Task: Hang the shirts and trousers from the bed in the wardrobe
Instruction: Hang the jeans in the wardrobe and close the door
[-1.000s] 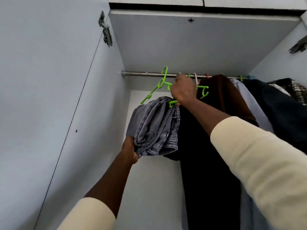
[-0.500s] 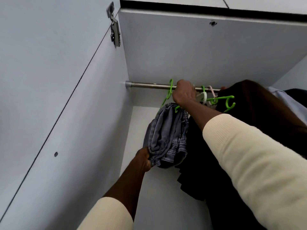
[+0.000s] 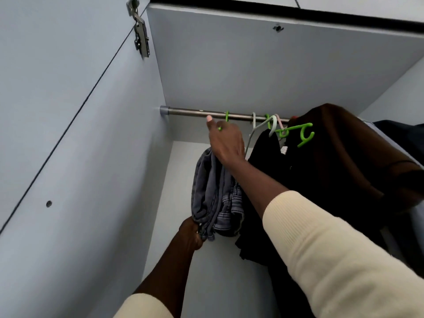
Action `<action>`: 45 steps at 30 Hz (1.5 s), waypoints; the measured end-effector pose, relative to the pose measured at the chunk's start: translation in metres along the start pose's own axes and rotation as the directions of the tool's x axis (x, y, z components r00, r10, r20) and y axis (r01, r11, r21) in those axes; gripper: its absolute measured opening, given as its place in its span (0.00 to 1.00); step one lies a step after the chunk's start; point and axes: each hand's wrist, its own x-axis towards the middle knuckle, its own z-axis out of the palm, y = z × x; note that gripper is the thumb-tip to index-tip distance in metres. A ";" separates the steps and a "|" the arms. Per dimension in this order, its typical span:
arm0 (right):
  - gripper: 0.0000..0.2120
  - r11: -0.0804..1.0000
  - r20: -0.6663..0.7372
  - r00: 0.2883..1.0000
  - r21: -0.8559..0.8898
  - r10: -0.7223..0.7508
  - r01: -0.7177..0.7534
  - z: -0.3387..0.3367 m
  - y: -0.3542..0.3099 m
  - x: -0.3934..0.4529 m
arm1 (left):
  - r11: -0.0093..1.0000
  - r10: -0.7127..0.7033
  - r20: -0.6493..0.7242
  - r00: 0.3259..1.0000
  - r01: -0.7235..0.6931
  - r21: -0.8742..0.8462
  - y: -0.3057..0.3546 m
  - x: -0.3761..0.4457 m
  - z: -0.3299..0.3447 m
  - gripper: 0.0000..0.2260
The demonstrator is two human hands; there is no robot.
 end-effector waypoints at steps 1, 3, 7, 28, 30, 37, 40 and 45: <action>0.30 0.997 -0.025 0.999 0.072 0.027 -0.025 -0.003 0.010 -0.007 | 1.000 0.007 -0.023 1.000 -0.006 0.014 0.003 -0.002 -0.001 0.13; 0.38 0.983 -0.043 0.991 0.139 0.125 -0.118 -0.007 0.030 -0.023 | 0.997 0.017 -0.058 0.998 -0.012 0.074 0.009 -0.006 -0.003 0.10; 0.48 0.882 0.021 0.921 0.281 0.389 -0.378 -0.012 0.045 -0.054 | 0.977 0.027 -0.132 0.991 0.002 0.211 0.020 -0.027 -0.003 0.08; 0.24 0.794 0.472 0.774 0.220 0.422 -0.567 -0.114 0.017 -0.148 | 0.653 0.534 -0.201 0.821 -0.249 0.715 0.003 -0.208 0.056 0.21; 0.20 0.816 0.476 0.775 0.181 0.417 -0.550 -0.128 0.013 -0.164 | 0.578 0.557 -0.178 0.811 -0.225 0.784 0.001 -0.226 0.059 0.17; 0.13 0.951 0.450 0.846 -0.025 0.287 -0.309 -0.193 -0.007 -0.212 | 0.040 0.552 0.147 0.821 -0.202 0.979 0.001 -0.296 0.068 0.18; 0.10 0.974 0.461 0.861 -0.161 0.216 -0.158 -0.229 -0.022 -0.238 | -0.171 0.483 0.244 0.841 -0.182 0.968 0.005 -0.337 0.068 0.18; 0.11 0.940 0.511 0.829 -0.339 0.228 -0.050 -0.293 -0.049 -0.291 | -0.318 0.414 0.309 0.856 -0.183 0.930 -0.003 -0.421 0.059 0.14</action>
